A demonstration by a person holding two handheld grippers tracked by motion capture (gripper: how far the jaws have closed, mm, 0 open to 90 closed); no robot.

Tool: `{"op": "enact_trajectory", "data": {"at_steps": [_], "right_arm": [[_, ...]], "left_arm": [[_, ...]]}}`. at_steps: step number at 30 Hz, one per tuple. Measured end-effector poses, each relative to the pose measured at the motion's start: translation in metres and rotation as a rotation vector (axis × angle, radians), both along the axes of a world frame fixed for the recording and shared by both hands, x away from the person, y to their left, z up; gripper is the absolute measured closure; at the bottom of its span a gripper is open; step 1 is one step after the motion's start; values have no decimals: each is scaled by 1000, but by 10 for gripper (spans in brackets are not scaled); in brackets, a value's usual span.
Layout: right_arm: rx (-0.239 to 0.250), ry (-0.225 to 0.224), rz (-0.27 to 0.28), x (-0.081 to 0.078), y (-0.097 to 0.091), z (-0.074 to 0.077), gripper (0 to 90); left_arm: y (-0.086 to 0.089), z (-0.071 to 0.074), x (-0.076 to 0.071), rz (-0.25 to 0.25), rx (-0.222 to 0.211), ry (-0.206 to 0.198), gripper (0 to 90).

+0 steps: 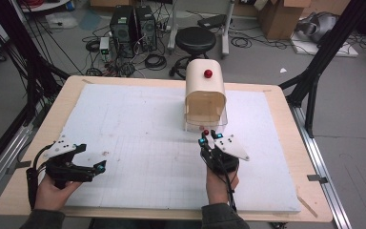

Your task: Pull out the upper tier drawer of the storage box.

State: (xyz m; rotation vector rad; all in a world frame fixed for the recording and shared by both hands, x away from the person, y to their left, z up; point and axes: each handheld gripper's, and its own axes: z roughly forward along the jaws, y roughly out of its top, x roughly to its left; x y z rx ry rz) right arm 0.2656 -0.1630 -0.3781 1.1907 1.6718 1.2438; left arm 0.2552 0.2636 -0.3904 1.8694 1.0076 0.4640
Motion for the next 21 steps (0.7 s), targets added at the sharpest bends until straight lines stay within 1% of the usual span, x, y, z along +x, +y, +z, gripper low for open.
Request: {"op": "enact_trajectory", "data": {"at_steps": [3, 4, 5, 6, 7, 8, 10, 12, 19, 21], "right_arm": [[4, 1, 8, -1, -2, 0, 606], [12, 0, 24, -1, -5, 1, 562], [12, 0, 24, -1, -5, 1, 562], [18, 9, 45, -1, -8, 2, 525], [18, 9, 45, -1, -8, 2, 525], [22, 16, 55, -1, -10, 2, 479], [31, 26, 70, -1, -12, 3, 449], [28, 26, 83, -1, -13, 4, 411], [31, 59, 140, 1, -17, 8, 316], [29, 72, 156, 1, -18, 9, 265]], "left_arm": [[0, 0, 0, 0, -1, 0, 17], [0, 0, 0, 2, -3, 1, 17], [0, 0, 0, 2, -3, 1, 17], [-1, -1, 0, 3, -5, 4, 17], [-1, -1, 0, 3, -5, 4, 17], [0, -1, 0, 1, -3, 3, 17], [0, 0, -1, 6, -4, 3, 17], [1, 0, -1, 9, -3, 4, 17], [2, 1, -2, 12, -7, 3, 17], [2, 1, -2, 10, -7, 4, 17]]}}
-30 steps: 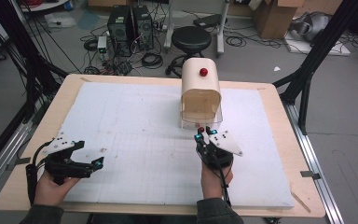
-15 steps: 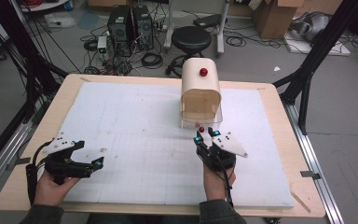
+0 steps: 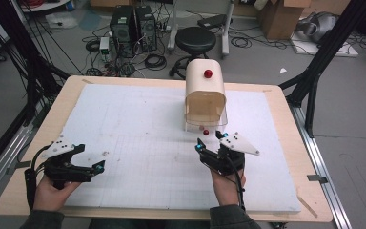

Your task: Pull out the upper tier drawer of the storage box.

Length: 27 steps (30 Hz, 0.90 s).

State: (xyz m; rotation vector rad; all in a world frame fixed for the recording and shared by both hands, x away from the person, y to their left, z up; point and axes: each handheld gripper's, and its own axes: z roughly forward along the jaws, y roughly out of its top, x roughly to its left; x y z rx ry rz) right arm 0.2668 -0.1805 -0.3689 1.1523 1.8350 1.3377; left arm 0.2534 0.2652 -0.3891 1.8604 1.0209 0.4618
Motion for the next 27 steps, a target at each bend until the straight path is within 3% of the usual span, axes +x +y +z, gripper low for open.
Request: {"op": "enact_trajectory", "data": {"at_steps": [10, 19, 23, 27], "right_arm": [[-13, 52, 79, 4, -5, -1, 140], [-23, 77, 97, 5, -16, -1, 95], [-26, 91, 82, 6, -21, -2, 2], [-37, 111, 98, 9, -28, -3, 2]], "left_arm": [[0, 0, 0, -2, -1, 4, 17], [-1, -2, 1, -8, 0, 7, 17], [-3, -3, 2, -14, -2, 9, 17], [-4, -2, 2, -17, -1, 10, 17]]}}
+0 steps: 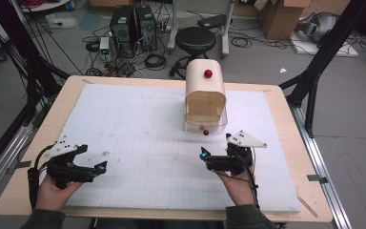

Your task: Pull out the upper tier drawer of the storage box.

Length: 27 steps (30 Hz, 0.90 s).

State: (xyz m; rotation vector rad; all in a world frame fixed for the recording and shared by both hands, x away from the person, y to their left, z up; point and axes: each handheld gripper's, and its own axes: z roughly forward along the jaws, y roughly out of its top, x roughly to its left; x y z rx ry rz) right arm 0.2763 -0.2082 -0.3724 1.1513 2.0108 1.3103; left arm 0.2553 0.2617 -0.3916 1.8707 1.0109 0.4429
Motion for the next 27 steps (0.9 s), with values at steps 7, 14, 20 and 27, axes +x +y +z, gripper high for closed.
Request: {"op": "enact_trajectory", "data": {"at_steps": [7, 14, 20, 27], "right_arm": [[5, 13, -4, 3, -14, -4, 2], [13, 28, -9, 6, -29, -9, 1], [22, 37, -24, 6, -40, -11, 2], [28, 41, -47, 2, -55, -13, 2]], "left_arm": [[1, 0, 0, -2, 1, 1, 17], [2, 0, 0, -1, -1, 4, 17], [2, -1, 0, -3, -1, 6, 17], [2, -1, -1, -3, -2, 10, 17]]}}
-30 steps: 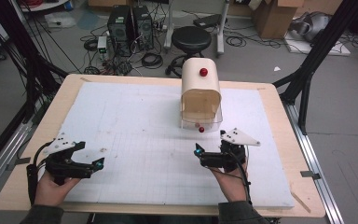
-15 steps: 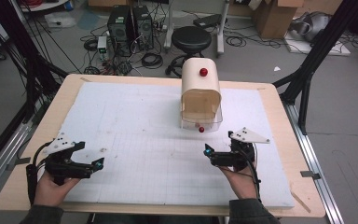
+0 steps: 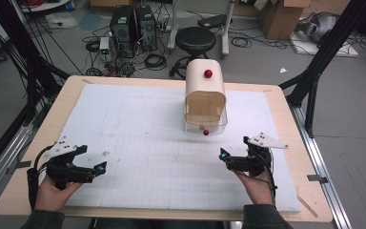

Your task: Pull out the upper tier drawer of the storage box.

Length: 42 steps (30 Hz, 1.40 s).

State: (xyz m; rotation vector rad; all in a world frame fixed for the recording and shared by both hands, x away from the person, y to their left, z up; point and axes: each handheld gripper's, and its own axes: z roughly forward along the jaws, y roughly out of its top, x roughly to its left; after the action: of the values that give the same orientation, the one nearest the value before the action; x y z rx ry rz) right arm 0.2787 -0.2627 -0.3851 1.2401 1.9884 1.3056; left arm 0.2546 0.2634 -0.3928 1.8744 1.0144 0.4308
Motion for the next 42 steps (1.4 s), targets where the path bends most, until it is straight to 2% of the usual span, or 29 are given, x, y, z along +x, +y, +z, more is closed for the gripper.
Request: {"op": "enact_trajectory", "data": {"at_steps": [6, 21, 30, 42], "right_arm": [[-3, -5, -10, -4, -12, -2, 2], [-7, 21, -34, -13, -33, -15, 2], [-3, 36, -35, -21, -39, -23, 2], [-21, 29, -14, -24, -36, -25, 2]], "left_arm": [[1, 0, 0, 1, -4, 0, 17], [4, -3, -2, 4, -12, 8, 17], [4, -5, -2, -2, -10, 12, 17], [3, -7, -2, 0, -7, 19, 17]]}}
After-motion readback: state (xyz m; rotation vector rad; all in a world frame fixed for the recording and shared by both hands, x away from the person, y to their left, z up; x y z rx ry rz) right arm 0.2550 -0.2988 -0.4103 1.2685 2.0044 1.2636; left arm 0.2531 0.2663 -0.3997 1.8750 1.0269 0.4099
